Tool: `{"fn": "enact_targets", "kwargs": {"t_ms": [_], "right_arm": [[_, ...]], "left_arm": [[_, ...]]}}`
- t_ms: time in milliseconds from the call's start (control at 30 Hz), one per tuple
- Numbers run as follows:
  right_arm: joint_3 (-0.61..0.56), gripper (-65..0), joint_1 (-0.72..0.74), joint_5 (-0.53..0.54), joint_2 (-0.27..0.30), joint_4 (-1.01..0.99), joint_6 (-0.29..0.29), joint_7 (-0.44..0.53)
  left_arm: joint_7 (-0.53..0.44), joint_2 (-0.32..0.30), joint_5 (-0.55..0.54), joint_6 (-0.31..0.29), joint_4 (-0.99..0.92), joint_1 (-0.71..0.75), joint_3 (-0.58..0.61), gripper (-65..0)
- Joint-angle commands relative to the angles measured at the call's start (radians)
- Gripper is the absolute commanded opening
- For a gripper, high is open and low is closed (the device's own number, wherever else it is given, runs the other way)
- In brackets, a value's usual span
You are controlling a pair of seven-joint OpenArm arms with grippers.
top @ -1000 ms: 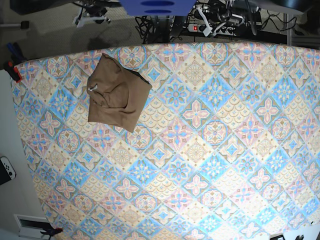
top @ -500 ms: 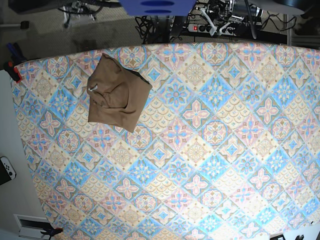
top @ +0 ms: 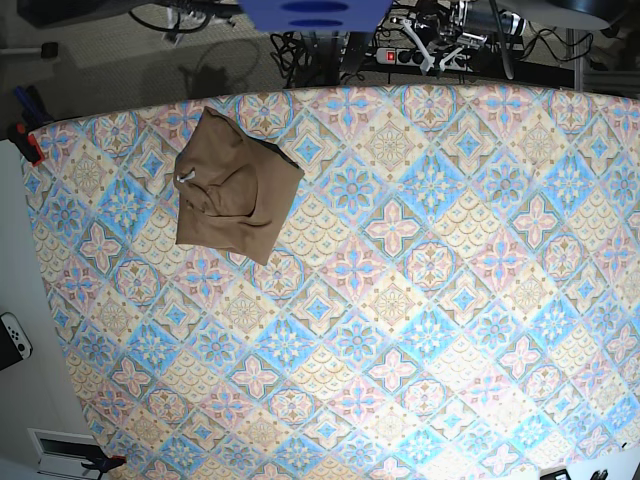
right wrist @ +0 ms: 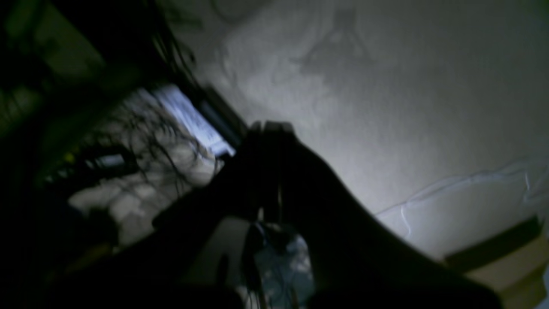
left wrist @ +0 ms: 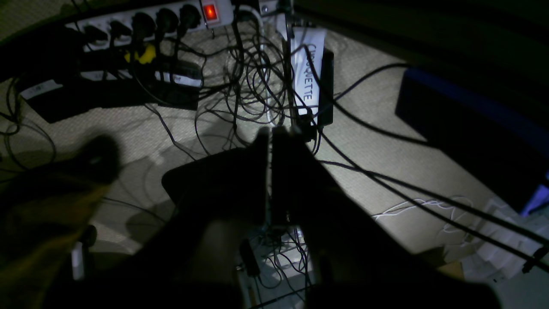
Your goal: Layout the t-shirt on the table in an organized manner, then fold the t-shirt properly
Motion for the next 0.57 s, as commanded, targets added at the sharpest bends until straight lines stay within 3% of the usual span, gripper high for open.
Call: {"fn": "enact_targets", "kwargs": {"t_ms": [0,533], "right_arm": [[0.003,-65.0,0.004,0.007,0.019,0.004,-0.007,0.016],[-0.002,-65.0,0.004,0.004,0.025,0.004,-0.007,0.013]], "left_arm": [[0.0,-0.008,-0.001,-0.005,-0.001,0.0,-0.002,-65.0],[0.0,0.061,0.002,-0.002,-0.001,-0.013,0.001,-65.0]]}}
